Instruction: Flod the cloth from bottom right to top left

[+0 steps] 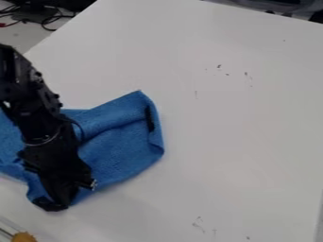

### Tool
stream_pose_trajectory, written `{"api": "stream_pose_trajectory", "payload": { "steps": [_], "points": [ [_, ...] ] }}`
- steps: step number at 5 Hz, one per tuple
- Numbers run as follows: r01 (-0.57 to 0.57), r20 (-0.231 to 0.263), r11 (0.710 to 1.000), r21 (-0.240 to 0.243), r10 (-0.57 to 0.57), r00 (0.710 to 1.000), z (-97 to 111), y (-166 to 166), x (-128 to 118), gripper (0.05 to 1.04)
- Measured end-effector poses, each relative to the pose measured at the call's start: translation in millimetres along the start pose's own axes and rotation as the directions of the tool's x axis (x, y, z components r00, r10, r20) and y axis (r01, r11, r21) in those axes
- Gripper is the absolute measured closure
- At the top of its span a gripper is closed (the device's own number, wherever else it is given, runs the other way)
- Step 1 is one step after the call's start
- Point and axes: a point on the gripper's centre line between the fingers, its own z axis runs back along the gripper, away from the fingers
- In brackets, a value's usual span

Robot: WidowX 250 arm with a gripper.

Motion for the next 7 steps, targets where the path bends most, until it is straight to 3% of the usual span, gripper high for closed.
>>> {"api": "stream_pose_trajectory", "payload": {
  "steps": [1, 2, 3, 5, 6, 7],
  "points": [
    [0.058, -0.056, 0.995, 0.081, -0.054, 0.997, 48, 0, 30, 1.020],
    [0.087, -0.092, 0.993, 0.085, -0.079, 0.993, 79, 6, 60, 1.025],
    [0.134, -0.090, 0.990, 0.042, -0.130, 0.987, 76, 23, 97, 1.025],
    [0.209, 0.064, 0.978, -0.003, -0.208, 0.976, 38, 57, 152, 1.025],
    [0.236, 0.090, 0.972, 0.018, -0.237, 0.967, 33, 66, 172, 1.006],
    [0.278, 0.117, 0.959, 0.056, -0.283, 0.952, 38, 69, 187, 0.853]
  ]
}}
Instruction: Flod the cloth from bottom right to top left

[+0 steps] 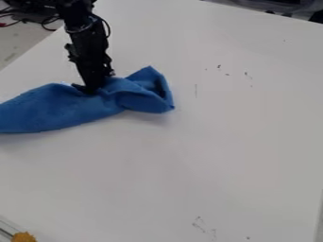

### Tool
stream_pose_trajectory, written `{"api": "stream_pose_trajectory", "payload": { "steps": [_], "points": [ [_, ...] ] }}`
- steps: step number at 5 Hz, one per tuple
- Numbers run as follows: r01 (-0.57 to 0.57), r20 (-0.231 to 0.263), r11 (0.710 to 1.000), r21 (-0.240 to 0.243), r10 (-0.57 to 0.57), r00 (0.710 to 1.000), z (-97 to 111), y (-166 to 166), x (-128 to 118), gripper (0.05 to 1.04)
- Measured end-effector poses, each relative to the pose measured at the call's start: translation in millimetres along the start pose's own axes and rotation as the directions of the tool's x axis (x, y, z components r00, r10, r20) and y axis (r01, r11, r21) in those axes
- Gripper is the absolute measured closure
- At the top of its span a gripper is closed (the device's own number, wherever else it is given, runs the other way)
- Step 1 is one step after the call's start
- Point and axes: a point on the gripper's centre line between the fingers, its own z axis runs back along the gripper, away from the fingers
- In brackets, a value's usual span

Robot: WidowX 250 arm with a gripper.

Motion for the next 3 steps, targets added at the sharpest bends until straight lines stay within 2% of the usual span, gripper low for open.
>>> {"api": "stream_pose_trajectory", "payload": {
  "steps": [1, 2, 3],
  "points": [
    [0.071, 0.053, 0.996, 0.062, -0.074, 0.996, 11, 5, 24, 0.594],
    [0.121, 0.047, 0.989, 0.086, -0.126, 0.991, 17, 8, 41, 0.290],
    [0.114, 0.025, 0.987, 0.117, -0.117, 0.993, 25, 5, 48, 0.086]
  ]
}}
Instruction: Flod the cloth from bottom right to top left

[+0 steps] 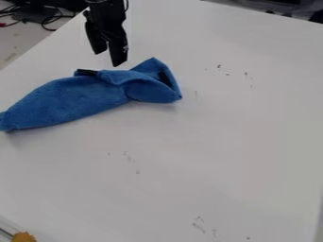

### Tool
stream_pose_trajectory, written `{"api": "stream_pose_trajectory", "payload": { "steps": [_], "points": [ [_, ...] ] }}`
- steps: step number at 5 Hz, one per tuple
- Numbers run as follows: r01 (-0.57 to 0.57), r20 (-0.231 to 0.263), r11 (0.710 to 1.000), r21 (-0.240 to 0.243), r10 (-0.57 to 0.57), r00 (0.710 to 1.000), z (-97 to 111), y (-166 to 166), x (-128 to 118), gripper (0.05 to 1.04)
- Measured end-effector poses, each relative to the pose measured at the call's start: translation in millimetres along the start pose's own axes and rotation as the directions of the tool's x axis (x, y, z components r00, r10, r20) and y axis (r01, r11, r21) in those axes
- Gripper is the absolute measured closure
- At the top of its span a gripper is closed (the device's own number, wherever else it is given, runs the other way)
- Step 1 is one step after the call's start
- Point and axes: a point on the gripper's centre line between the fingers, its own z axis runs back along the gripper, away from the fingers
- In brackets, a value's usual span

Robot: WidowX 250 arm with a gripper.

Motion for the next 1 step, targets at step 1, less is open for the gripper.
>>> {"api": "stream_pose_trajectory", "payload": {
  "steps": [1],
  "points": [
    [-0.039, -0.035, 0.999, 0.015, 0.040, 0.999, 13.2, -6.7, 6.6, 0.078]
  ]
}}
